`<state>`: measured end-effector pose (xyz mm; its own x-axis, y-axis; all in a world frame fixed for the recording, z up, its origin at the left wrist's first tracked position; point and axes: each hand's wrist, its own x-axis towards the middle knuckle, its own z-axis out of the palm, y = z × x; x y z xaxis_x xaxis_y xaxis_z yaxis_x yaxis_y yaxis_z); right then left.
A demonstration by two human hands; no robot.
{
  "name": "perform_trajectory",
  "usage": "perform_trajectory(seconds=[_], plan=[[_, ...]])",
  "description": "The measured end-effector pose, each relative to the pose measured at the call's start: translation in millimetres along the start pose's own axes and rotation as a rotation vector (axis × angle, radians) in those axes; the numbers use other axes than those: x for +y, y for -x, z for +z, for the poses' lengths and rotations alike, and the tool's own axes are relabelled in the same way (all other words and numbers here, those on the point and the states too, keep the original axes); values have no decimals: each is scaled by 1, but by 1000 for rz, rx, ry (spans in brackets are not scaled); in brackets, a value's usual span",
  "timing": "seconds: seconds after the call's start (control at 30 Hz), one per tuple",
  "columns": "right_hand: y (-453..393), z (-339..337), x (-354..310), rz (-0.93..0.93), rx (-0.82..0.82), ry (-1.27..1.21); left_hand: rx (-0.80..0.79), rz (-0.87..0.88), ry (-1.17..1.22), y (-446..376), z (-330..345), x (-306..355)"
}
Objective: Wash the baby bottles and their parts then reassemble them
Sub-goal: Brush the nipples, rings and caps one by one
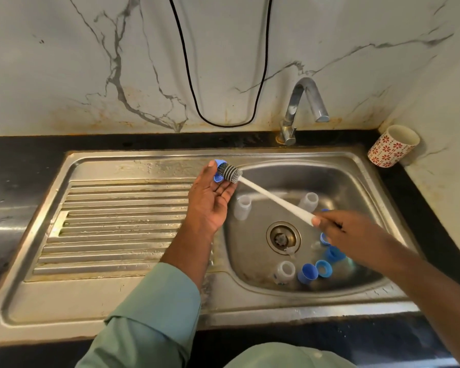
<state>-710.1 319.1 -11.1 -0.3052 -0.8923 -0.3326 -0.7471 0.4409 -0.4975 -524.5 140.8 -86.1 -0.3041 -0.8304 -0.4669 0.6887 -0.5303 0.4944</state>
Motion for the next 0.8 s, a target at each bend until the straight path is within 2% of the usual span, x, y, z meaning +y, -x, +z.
perform_trajectory(seconds=[0.1, 0.2, 0.33, 0.43, 0.57, 0.7, 0.8], plan=[[4, 6, -6, -29, -85, 6, 25, 2, 35, 2, -4, 1], [1, 6, -2, 12, -32, -123, 35, 12, 10, 3, -8, 0], [4, 16, -4, 3, -124, -96, 15, 29, 37, 0, -7, 6], [-1, 14, -6, 36, -76, -220, 52, 5, 9, -2, -8, 6], [-8, 24, -12, -61, -44, 54, 75, 13, 37, -10, -8, 15], [-11, 20, -17, -55, 94, 202, 122, 26, -62, -16, -6, 17], [-4, 19, -26, -77, -18, 304, 153, 23, -72, -16, 0, 16]])
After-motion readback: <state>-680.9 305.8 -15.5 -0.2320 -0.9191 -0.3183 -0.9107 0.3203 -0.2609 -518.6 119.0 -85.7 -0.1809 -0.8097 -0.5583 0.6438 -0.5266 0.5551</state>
